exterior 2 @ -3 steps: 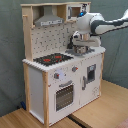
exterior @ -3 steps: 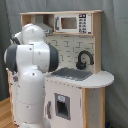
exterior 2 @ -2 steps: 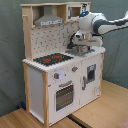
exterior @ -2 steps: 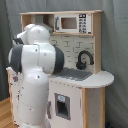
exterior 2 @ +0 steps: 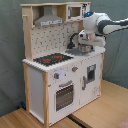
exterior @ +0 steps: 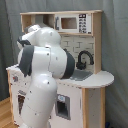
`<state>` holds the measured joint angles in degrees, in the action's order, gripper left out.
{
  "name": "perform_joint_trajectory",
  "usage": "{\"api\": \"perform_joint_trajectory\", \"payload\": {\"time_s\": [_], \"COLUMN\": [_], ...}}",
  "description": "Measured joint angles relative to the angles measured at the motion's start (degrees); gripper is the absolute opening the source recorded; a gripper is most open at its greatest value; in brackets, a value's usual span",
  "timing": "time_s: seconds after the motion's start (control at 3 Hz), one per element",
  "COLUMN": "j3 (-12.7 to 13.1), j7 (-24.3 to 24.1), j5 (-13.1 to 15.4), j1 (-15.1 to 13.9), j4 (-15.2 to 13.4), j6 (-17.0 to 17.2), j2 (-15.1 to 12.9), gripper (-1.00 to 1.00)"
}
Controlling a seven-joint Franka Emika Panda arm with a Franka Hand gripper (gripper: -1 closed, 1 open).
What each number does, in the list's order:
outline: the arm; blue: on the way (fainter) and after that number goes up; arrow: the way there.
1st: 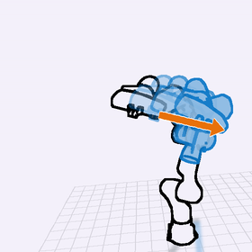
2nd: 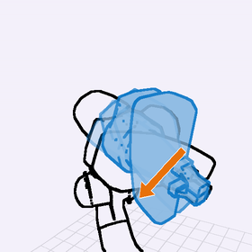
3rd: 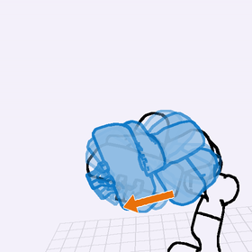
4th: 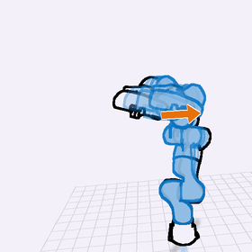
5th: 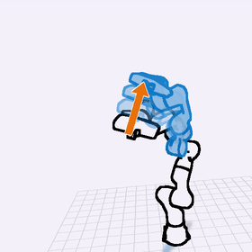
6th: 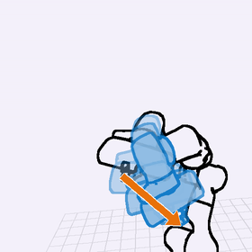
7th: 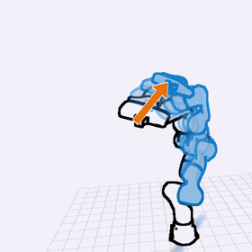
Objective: Play with the kitchen
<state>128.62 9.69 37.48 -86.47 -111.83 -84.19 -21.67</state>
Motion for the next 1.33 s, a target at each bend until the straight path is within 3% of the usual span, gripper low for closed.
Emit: {"api": "perform_joint_trajectory", "payload": {"time_s": [0.33, 0.67, 1.33], "j3": [-0.21, -4.73, -11.76], "j7": [-2.75, -3.71, -3.16], "j5": [3.39, 4.69, 4.63], "j1": [-0.24, -0.54, 1.63], "j4": [-2.37, -2.73, -2.0], "j6": [-0.01, -3.49, -11.47], "j2": [-3.89, -3.31, 1.74], "gripper": [-1.0, -1.0, -1.0]}}
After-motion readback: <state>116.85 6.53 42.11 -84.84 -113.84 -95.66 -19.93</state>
